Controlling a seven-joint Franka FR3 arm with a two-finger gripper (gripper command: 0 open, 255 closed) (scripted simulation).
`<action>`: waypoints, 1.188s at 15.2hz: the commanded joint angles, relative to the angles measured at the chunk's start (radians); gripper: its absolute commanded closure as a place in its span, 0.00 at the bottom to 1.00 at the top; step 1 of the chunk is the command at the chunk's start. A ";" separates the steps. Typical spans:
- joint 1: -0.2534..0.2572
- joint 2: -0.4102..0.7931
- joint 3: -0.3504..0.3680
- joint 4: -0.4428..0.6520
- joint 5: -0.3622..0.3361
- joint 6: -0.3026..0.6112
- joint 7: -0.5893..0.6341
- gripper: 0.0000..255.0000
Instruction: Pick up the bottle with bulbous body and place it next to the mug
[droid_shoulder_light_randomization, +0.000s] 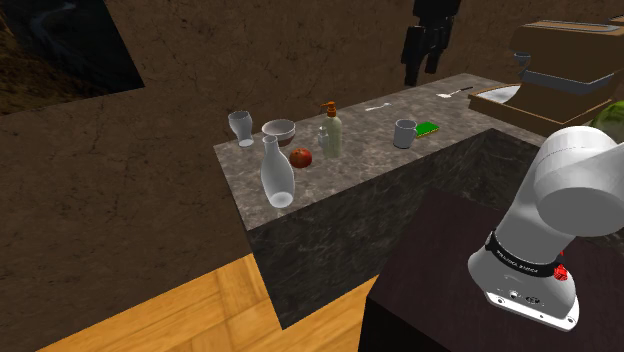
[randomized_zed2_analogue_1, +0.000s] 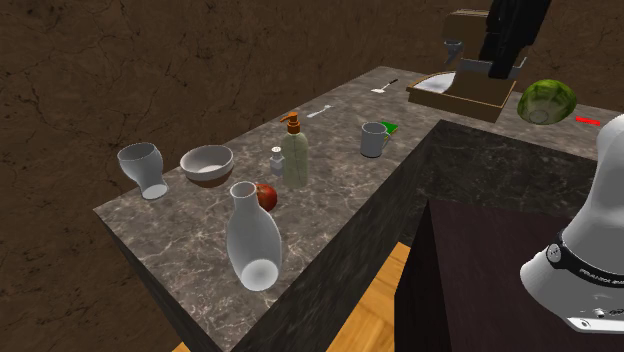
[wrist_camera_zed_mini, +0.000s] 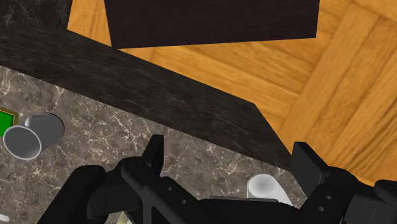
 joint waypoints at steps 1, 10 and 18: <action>0.000 0.000 0.000 0.000 0.000 0.000 0.000 0.00; 0.016 0.250 0.082 0.017 0.036 0.263 0.103 0.00; 0.023 0.519 0.145 0.127 0.023 0.448 0.198 0.00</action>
